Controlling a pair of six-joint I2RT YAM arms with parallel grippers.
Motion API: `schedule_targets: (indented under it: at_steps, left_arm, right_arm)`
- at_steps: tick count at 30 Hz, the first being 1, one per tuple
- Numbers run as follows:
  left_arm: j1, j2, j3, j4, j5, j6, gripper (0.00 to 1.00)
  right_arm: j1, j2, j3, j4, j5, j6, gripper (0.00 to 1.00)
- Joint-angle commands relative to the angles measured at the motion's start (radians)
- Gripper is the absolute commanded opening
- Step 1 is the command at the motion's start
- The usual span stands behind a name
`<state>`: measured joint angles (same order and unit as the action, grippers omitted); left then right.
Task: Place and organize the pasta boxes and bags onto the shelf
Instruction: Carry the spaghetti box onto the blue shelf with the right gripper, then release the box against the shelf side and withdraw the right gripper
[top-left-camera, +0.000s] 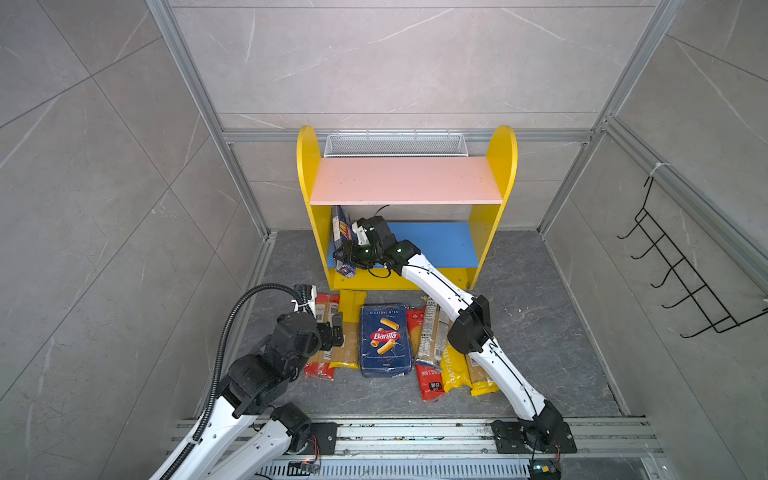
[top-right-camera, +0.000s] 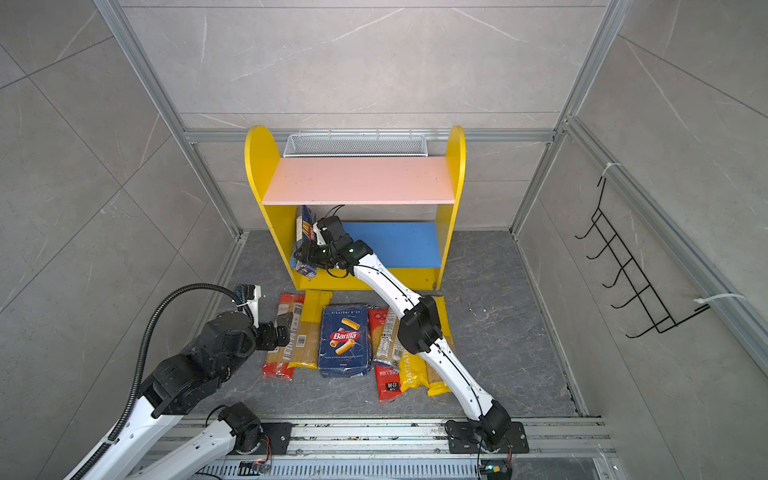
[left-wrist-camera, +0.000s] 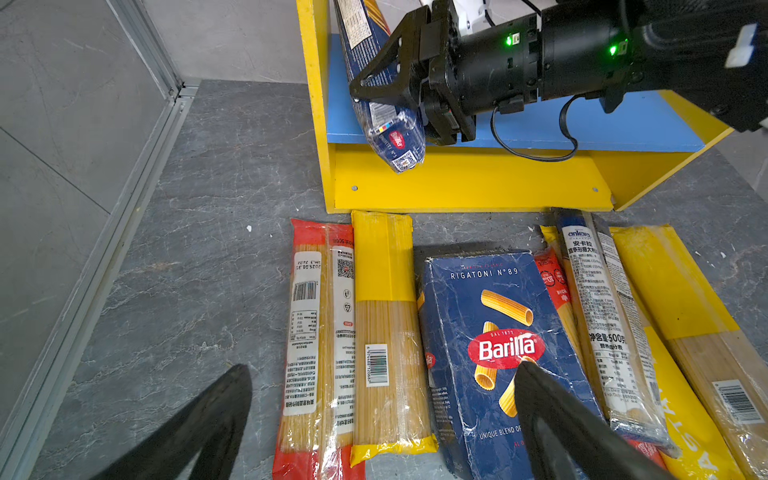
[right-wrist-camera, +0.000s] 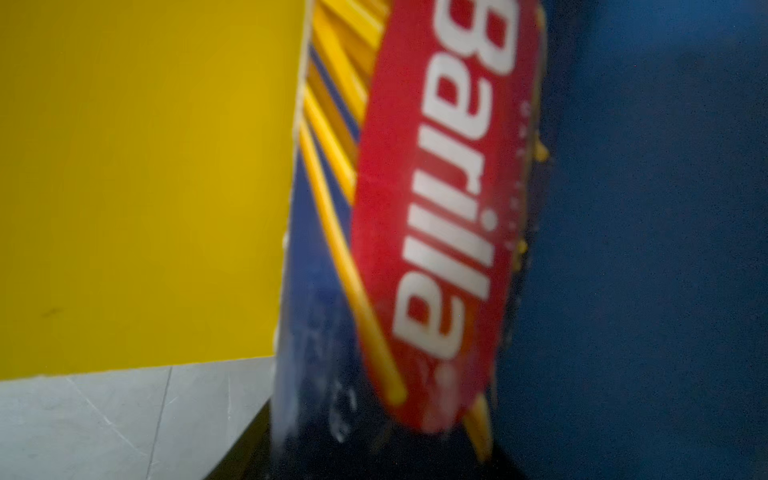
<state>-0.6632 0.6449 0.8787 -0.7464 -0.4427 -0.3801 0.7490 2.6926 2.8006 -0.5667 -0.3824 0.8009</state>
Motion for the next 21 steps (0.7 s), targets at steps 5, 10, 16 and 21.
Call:
schedule_targets:
  at_steps: [5,10,16,21]
  left_arm:
    - [-0.001,-0.028,0.014,-0.015,-0.019,0.023,1.00]
    - [-0.002,-0.056,0.009,-0.029,-0.025,0.023,1.00]
    - [-0.002,-0.073,0.016,-0.042,-0.021,0.023,1.00]
    - [-0.001,-0.074,0.024,-0.053,-0.016,0.026,1.00]
  right_arm:
    - [0.013,-0.048,0.026,0.065,-0.019,-0.024,0.64]
    - [0.024,-0.073,0.015,0.016,-0.015,-0.051,0.66]
    - [0.043,-0.153,-0.070,0.014,0.011,-0.090,0.78]
    - [0.055,-0.205,-0.144,0.019,0.032,-0.109,0.95]
